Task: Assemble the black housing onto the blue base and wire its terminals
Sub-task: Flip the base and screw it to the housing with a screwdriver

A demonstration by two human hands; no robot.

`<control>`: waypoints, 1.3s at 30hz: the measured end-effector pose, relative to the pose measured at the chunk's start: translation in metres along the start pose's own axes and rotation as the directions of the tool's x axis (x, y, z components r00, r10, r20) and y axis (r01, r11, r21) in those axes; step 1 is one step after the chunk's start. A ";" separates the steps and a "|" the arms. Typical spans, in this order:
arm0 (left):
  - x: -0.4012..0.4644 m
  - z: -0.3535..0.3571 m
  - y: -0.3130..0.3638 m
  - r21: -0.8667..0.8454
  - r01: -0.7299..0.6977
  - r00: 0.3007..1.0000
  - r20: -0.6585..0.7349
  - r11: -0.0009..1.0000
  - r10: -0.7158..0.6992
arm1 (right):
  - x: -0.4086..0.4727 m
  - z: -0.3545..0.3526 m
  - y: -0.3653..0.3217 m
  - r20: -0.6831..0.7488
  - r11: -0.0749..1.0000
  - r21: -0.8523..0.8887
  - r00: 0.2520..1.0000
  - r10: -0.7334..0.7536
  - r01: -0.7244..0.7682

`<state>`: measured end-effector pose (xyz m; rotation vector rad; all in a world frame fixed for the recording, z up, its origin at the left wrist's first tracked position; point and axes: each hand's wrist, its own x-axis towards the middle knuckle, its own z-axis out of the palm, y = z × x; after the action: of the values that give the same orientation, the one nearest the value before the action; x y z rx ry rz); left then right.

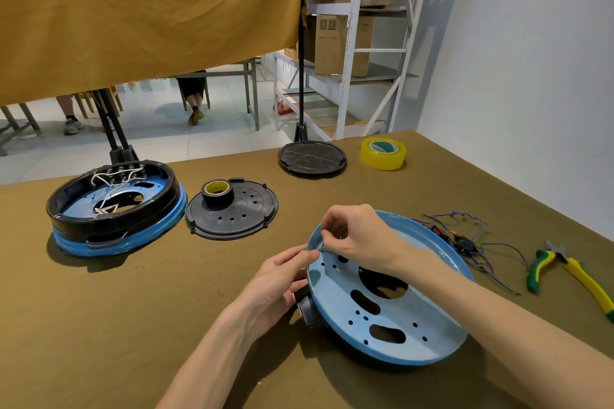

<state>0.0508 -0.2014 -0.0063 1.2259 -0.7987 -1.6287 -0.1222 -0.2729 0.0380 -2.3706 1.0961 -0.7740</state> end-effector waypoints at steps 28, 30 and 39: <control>-0.002 0.000 0.001 -0.097 0.037 0.999 0.002 0.995 -0.037 | -0.015 -0.001 -0.006 0.054 0.973 -0.140 0.983 -0.176 0.182; -0.003 0.002 0.000 -0.086 0.043 0.999 -0.022 0.995 -0.045 | -0.016 0.000 -0.005 0.028 0.974 -0.148 0.985 -0.170 0.173; -0.004 0.003 -0.001 -0.061 0.065 0.997 -0.045 0.996 -0.067 | -0.017 0.003 -0.007 -0.042 0.987 -0.111 0.992 -0.119 0.114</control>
<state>0.0482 -0.1971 -0.0051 1.2554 -0.6826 -1.6590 -0.1256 -0.2544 0.0347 -2.5380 1.0512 -0.8361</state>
